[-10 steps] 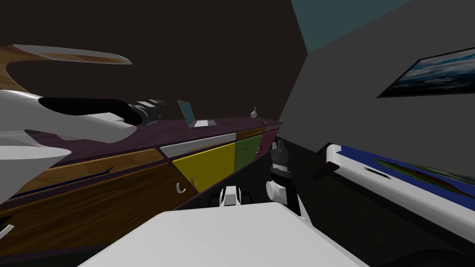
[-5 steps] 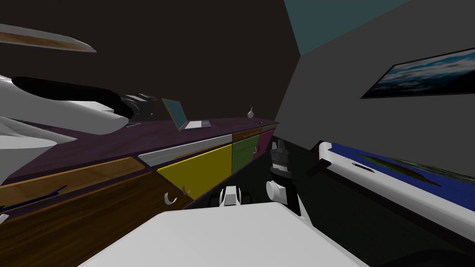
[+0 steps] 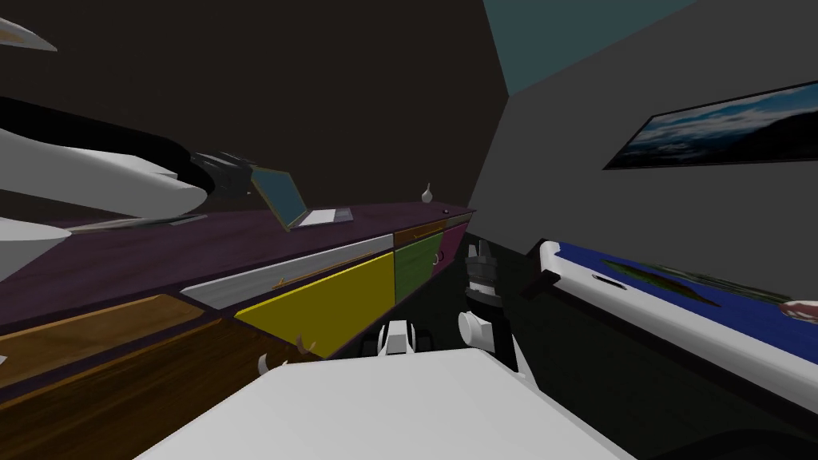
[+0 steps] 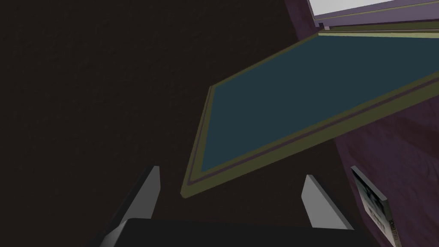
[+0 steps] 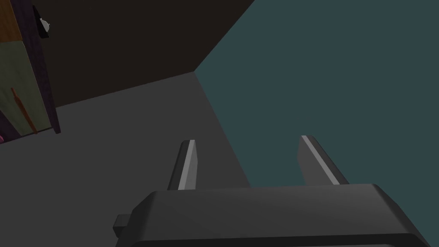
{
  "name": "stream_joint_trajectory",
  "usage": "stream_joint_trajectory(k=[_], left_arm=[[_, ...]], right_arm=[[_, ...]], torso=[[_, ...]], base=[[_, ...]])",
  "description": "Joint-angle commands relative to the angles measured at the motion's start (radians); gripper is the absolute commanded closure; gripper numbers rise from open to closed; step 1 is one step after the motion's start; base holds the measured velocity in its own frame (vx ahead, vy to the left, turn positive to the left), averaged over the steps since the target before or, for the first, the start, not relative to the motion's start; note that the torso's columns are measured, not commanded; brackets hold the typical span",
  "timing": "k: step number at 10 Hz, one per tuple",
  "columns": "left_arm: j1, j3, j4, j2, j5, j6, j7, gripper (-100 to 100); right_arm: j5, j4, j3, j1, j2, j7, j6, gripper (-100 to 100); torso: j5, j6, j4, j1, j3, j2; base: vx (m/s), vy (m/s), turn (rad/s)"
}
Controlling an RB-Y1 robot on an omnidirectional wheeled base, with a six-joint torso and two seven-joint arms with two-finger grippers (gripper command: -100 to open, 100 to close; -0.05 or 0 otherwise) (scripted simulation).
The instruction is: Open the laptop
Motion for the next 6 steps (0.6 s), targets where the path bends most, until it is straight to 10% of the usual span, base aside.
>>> stream_joint_trajectory(k=[1,2,3,6], left_arm=[[-0.007,0.004,0.023,0.014,-0.006,0.011,-0.001,-100],[-0.003,0.003,0.009,0.007,-0.003,0.009,0.001,-100],[-0.003,0.004,0.01,0.008,-0.003,0.011,0.001,100],[-0.017,0.018,0.078,0.005,0.018,-0.032,-0.097,100]], right_arm=[[0.0,0.0,0.0,0.0,0.0,0.0,0.0,0],[0.0,0.0,0.0,0.0,0.0,0.0,0.0,0],[0.0,0.0,0.0,0.0,0.0,0.0,0.0,0],[0.0,0.0,0.0,0.0,0.0,0.0,0.0,0]], torso=[[0.0,0.0,0.0,0.0,0.001,0.001],[0.001,0.001,0.0,0.003,-0.001,-0.001],[0.0,0.0,-0.001,0.001,-0.001,-0.002],[-0.001,0.002,-0.001,-0.005,-0.001,-0.002]], base=[[0.05,0.056,-0.192],[0.027,0.042,-0.052],[0.003,0.008,0.009],[0.001,-0.078,0.001]])
